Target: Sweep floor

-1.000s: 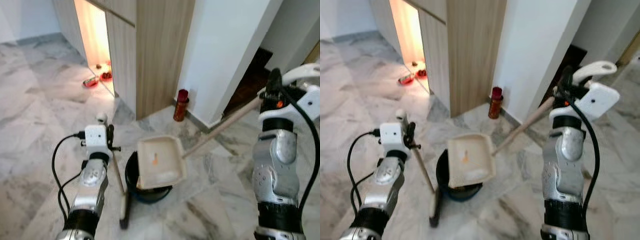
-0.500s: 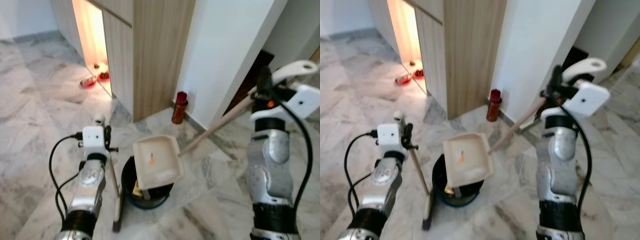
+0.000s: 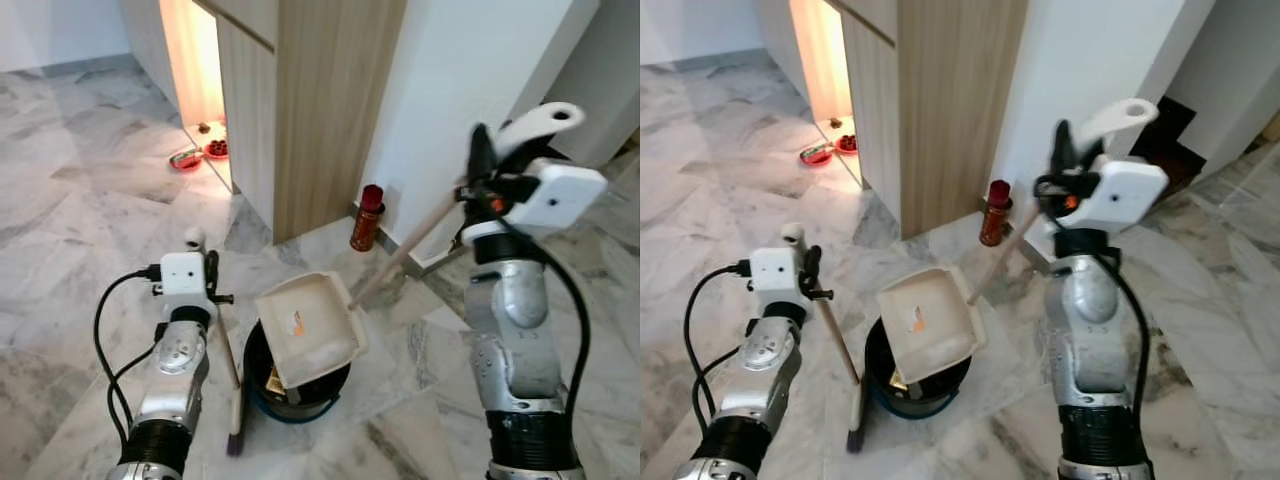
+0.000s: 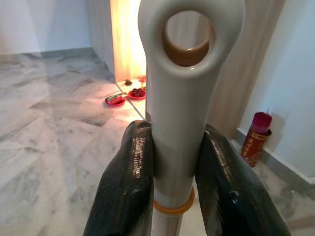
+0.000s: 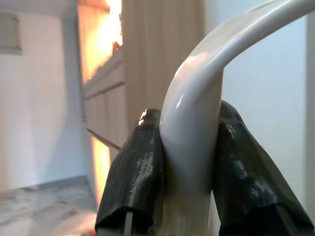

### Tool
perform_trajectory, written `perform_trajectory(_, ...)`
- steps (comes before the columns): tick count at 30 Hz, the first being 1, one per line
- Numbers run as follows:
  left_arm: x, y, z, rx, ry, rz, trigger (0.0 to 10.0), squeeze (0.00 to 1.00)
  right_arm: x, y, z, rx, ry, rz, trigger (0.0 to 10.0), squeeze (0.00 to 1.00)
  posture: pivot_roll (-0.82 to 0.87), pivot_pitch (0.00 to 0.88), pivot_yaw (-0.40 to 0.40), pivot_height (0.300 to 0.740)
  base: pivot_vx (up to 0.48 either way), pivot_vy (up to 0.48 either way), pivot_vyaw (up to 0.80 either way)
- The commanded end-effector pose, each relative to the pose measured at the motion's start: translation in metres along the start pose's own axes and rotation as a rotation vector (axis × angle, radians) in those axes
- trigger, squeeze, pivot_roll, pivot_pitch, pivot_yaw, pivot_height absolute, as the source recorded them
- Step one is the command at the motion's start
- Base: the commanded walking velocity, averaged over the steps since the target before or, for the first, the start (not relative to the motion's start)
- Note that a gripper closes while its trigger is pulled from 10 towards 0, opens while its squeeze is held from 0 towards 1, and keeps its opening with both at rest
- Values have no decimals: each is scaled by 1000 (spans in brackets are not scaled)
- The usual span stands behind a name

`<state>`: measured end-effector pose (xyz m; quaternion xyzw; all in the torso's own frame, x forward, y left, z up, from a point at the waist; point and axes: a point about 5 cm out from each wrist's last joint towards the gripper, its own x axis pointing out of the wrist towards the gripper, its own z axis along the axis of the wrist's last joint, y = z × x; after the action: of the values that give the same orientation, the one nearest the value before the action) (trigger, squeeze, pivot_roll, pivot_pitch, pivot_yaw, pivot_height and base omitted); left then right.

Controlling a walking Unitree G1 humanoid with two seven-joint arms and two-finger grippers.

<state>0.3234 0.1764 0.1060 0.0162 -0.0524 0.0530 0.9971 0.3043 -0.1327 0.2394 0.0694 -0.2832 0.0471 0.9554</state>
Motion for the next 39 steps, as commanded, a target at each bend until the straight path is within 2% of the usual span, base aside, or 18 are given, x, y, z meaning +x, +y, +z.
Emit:
perform_trajectory(1, 2, -8, 10, -7, -56, -27, 10000, 0, 0, 10, 25, -25, -144, 43, 10000, 0, 206, 33, -90, 740, 0, 0, 0)
perform_trajectory(4, 1, -11, 10, 2, -64, -42, 10000, 0, -3, 23, 27, -45, -170, 84, 10000, 0, 208, 35, -91, 740, 0, 0, 0)
perform_trajectory(13, 0, -13, 11, 6, -73, -57, 10000, 0, -4, 38, 30, -86, -211, 133, 10000, 0, 206, 36, -92, 740, 0, 0, 0)
perform_trajectory(19, 0, -14, 11, 5, -74, -59, 10000, 0, -6, 45, 34, -152, -252, 171, 10000, 0, 205, 36, -92, 740, 0, 0, 0)
perform_trajectory(20, 0, -14, 11, 4, -76, -59, 10000, 0, -8, 52, 38, -203, -290, 214, 10000, 0, 205, 34, -94, 740, 0, 0, 0)
perform_trajectory(26, 0, -15, 12, 0, -80, -62, 10000, 0, -11, 65, 42, -256, -344, 281, 10000, 0, 206, 37, -94, 740, 0, 0, 0)
perform_trajectory(39, 1, -14, 12, 2, -83, -62, 10000, 0, -15, 74, 40, -279, -361, 319, 10000, 0, 207, 37, -95, 740, 0, 0, 0)
